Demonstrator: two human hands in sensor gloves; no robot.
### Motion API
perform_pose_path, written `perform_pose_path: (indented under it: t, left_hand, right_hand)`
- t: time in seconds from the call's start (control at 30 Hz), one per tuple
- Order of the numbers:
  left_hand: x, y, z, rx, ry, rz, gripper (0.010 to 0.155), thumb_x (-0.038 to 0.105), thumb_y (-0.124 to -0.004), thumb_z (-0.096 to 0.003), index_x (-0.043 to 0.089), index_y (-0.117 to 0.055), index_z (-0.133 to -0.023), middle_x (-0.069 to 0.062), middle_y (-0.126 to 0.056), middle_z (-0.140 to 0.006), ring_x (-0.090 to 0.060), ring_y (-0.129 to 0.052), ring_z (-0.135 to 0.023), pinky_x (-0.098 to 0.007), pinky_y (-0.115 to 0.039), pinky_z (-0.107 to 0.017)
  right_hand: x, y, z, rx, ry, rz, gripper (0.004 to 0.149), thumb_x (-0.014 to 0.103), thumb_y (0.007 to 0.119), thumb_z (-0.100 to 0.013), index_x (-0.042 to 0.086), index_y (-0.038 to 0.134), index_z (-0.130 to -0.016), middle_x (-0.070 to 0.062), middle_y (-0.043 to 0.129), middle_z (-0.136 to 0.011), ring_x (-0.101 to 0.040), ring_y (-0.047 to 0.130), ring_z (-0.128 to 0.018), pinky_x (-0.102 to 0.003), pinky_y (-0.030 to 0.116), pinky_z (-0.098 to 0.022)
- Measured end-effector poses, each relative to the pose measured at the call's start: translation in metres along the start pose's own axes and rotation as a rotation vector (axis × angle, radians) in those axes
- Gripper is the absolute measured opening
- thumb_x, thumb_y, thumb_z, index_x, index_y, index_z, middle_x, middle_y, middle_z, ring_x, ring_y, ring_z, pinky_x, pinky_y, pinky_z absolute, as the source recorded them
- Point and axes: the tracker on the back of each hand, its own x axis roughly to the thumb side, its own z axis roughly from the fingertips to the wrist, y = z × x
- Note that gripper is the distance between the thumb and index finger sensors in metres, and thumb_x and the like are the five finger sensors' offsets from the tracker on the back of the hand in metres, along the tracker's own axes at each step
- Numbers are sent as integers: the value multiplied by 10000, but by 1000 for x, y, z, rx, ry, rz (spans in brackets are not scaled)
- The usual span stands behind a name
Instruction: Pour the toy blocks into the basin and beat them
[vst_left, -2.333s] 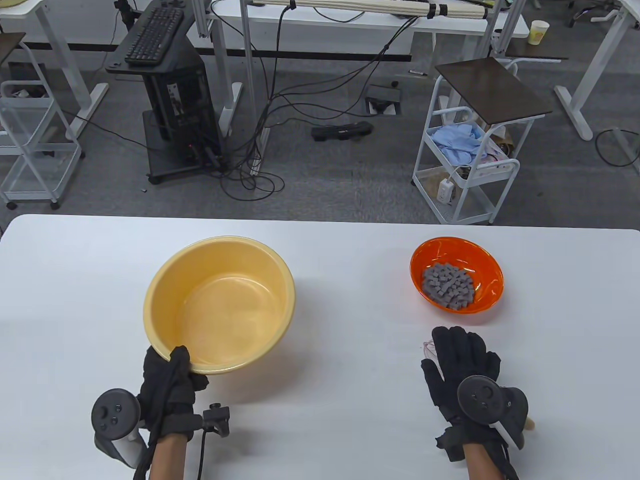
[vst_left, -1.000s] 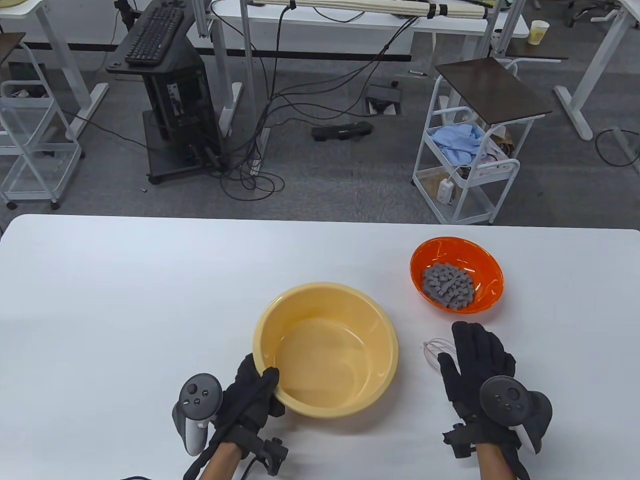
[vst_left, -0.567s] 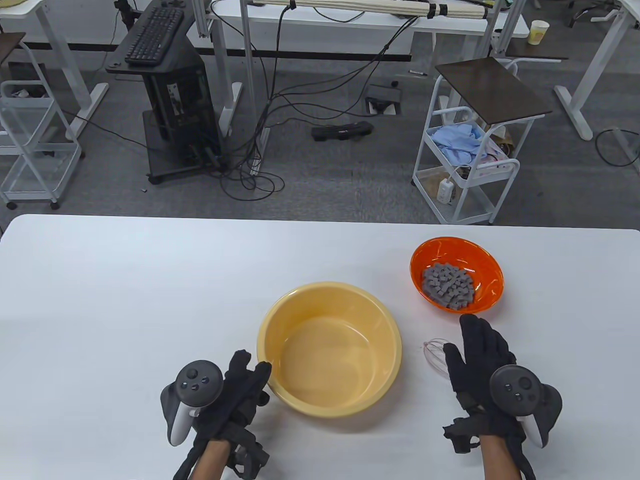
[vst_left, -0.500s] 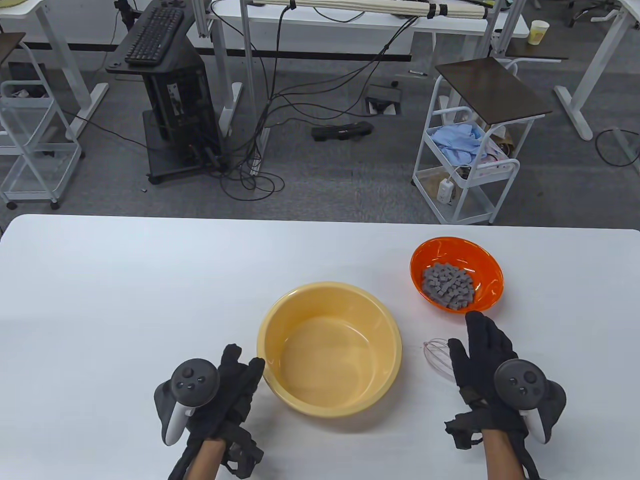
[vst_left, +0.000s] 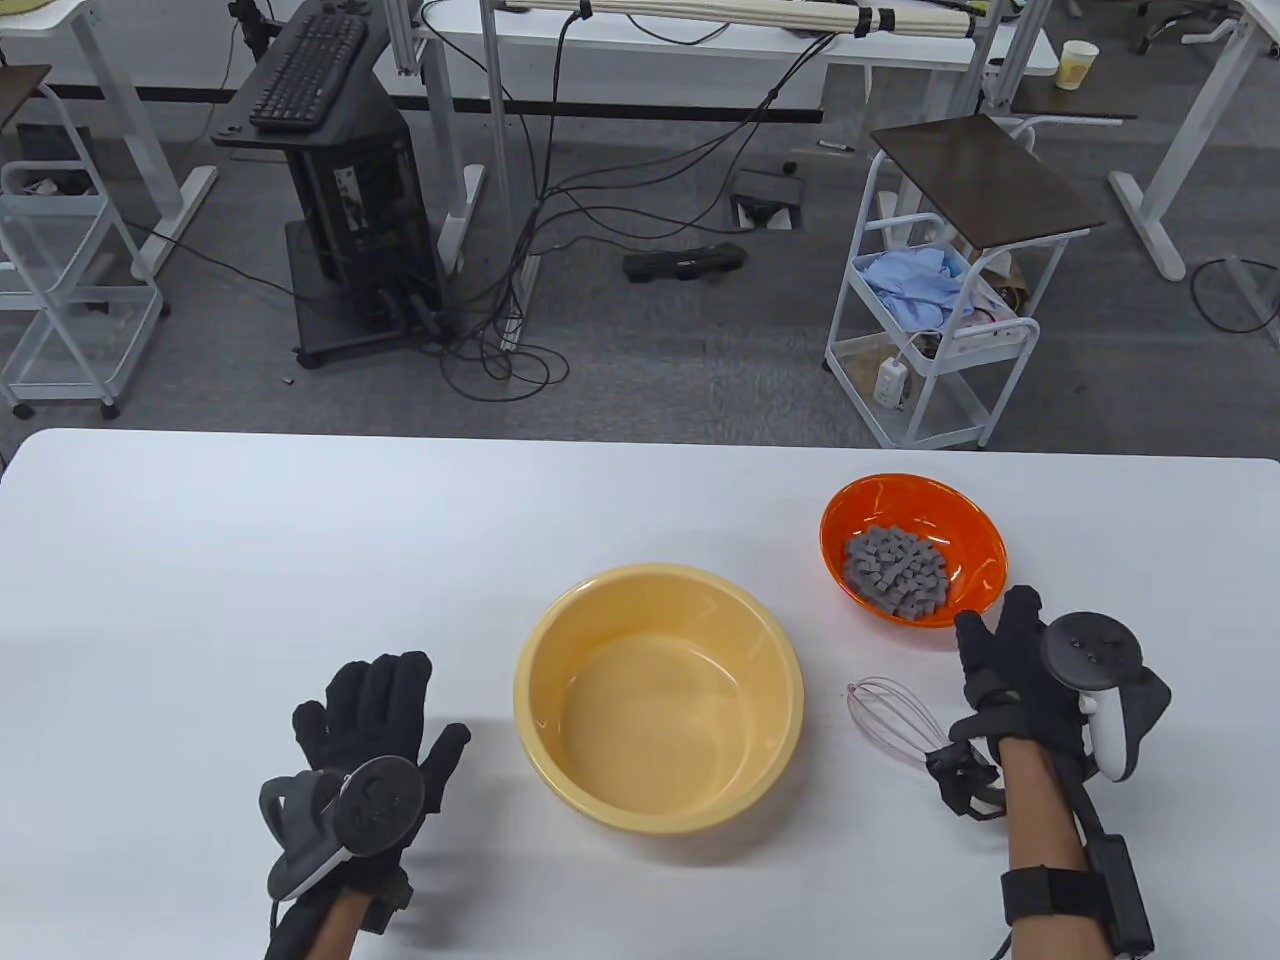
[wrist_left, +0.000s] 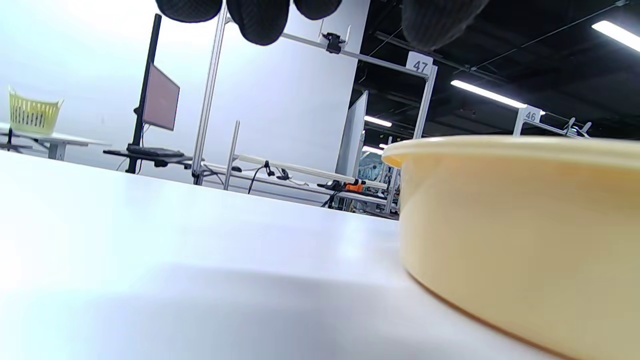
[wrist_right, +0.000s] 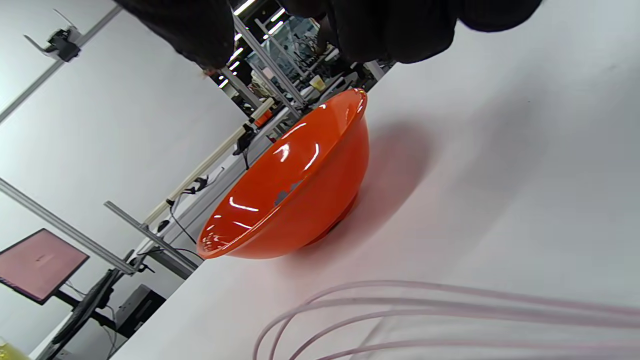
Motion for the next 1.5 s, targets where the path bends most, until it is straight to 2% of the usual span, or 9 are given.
perform_pose_path:
  t: [0.17, 0.33, 0.57, 0.67, 0.77, 0.83, 0.97, 1.17, 1.5]
  left_hand:
    - [-2, -11, 8, 26, -11, -63, 716, 488, -572, -686, 58, -329, -1204, -317, -427, -1230, -643, -414, -1117, -901, -326, -644]
    - [-1, -13, 8, 39, -12, -50, 705, 482, -574, -684, 59, -348, -1200, -308, -449, -1224, -636, -429, -1116, -898, -327, -645]
    - [5, -17, 9, 46, -32, -92, 706, 482, -578, -681, 54, -357, -1196, -303, -463, -1220, -628, -447, -1114, -898, -329, -642]
    - [6, -18, 8, 49, -31, -97, 706, 484, -576, -682, 54, -355, -1196, -300, -464, -1220, -626, -445, -1116, -897, -329, -642]
    - [7, -19, 7, 46, -34, -99, 708, 484, -577, -680, 53, -354, -1196, -298, -460, -1222, -626, -442, -1116, -897, -326, -643]
    - [8, -22, 7, 30, -37, -108, 706, 485, -576, -681, 55, -354, -1196, -297, -465, -1221, -626, -444, -1116, -897, -327, -643]
    - [8, -26, 7, 19, -40, -120, 707, 483, -578, -680, 53, -355, -1196, -296, -462, -1221, -625, -445, -1117, -897, -327, -642]
    - [7, -26, 6, 17, -28, -131, 707, 483, -578, -679, 55, -353, -1195, -296, -456, -1222, -622, -447, -1117, -896, -328, -642]
    - [7, -22, 9, 33, -19, -159, 701, 478, -590, -676, 60, -366, -1192, -292, -480, -1217, -616, -472, -1113, -897, -338, -638]
  right_hand:
    - [-2, 0, -28, 43, 126, -44, 730, 422, 655, -708, 42, 212, -1145, -336, 445, -1148, -603, 513, -934, -672, 501, -698]
    - [-10, 11, -53, 106, 269, -93, 765, 422, 659, -715, 17, 162, -1132, -364, 468, -1118, -603, 559, -888, -632, 555, -666]
    - [-15, 30, -73, 133, 331, -125, 776, 419, 671, -714, -12, 171, -1122, -374, 582, -1038, -548, 718, -758, -562, 664, -578]
    - [-15, 34, -78, 135, 352, -152, 775, 401, 684, -711, -36, 184, -1111, -361, 665, -968, -494, 801, -662, -508, 724, -507]
    - [-17, 37, -84, 115, 372, -172, 748, 355, 704, -702, -90, 238, -1081, -303, 804, -848, -408, 911, -505, -429, 802, -379]
    - [-20, 38, -87, 119, 395, -200, 698, 282, 712, -695, -114, 267, -1059, -279, 864, -758, -345, 960, -399, -378, 836, -293]
    - [-24, 42, -88, 105, 403, -301, 582, 208, 712, -681, -105, 356, -1018, -304, 874, -675, -311, 974, -313, -338, 854, -225]
    - [-20, 42, -79, 41, 355, -360, 556, 179, 691, -661, -130, 347, -969, -317, 873, -590, -262, 963, -210, -280, 856, -140]
    - [24, 8, -44, 8, 177, -442, 554, 182, 685, -658, -124, 338, -962, -316, 872, -572, -257, 961, -192, -277, 855, -121]
